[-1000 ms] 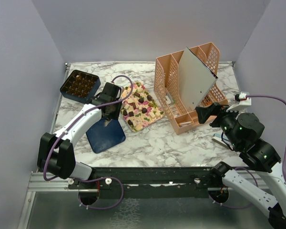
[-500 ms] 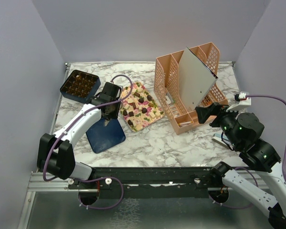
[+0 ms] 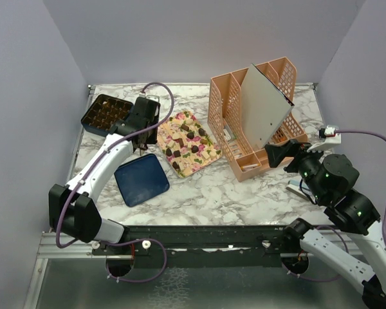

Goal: Pack the chocolate
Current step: Place the fake chocolate in the packing box.

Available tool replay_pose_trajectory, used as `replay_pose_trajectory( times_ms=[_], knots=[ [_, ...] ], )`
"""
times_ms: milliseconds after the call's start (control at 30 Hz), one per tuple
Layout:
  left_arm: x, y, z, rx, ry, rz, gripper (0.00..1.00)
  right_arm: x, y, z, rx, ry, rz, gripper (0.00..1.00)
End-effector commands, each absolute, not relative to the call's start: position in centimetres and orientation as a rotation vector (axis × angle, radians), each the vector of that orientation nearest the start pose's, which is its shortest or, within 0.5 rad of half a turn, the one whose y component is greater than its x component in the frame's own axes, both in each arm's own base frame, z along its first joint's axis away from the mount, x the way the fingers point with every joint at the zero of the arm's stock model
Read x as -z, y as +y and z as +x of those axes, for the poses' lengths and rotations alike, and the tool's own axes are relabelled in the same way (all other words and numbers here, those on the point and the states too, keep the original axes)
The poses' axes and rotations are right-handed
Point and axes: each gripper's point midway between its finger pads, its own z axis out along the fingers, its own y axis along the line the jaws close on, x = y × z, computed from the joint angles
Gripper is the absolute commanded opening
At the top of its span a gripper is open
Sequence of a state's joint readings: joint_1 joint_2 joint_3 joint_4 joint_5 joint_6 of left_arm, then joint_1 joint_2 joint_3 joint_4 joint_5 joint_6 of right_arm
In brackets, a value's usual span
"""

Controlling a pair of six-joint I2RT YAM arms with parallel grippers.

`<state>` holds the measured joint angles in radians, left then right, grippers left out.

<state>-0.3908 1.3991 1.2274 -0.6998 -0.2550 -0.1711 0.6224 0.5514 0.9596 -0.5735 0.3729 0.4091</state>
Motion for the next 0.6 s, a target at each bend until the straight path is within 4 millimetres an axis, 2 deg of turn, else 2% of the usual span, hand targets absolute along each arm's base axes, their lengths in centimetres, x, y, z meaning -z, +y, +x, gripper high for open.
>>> replay_pose_trajectory(
  times_ms=[0, 200, 400, 500, 567],
  knots=[
    [-20.1, -7.2, 37.3, -0.119, 2.321, 0.009, 0.3, -32.6, 9.6, 21.2, -0.45, 1.741, 0.07, 0.97],
    [-20.2, -2.8, 40.0, -0.054, 2.316, -0.163, 0.3, -32.4, 9.5, 21.1, -0.449, 1.74, 0.072, 0.97],
    [-20.8, 1.8, 42.2, -0.133, 2.288, -0.295, 0.3, -32.2, 9.8, 21.2, -0.46, 1.745, 0.069, 0.97],
    [-20.8, 2.8, 43.3, -0.158, 2.277, -0.326, 0.3, -32.3, 9.9, 21.3, -0.464, 1.743, 0.07, 0.97],
    [-20.7, 4.3, 44.0, -0.187, 2.269, -0.368, 0.3, -32.4, 9.9, 21.3, -0.467, 1.74, 0.074, 0.97]
  ],
)
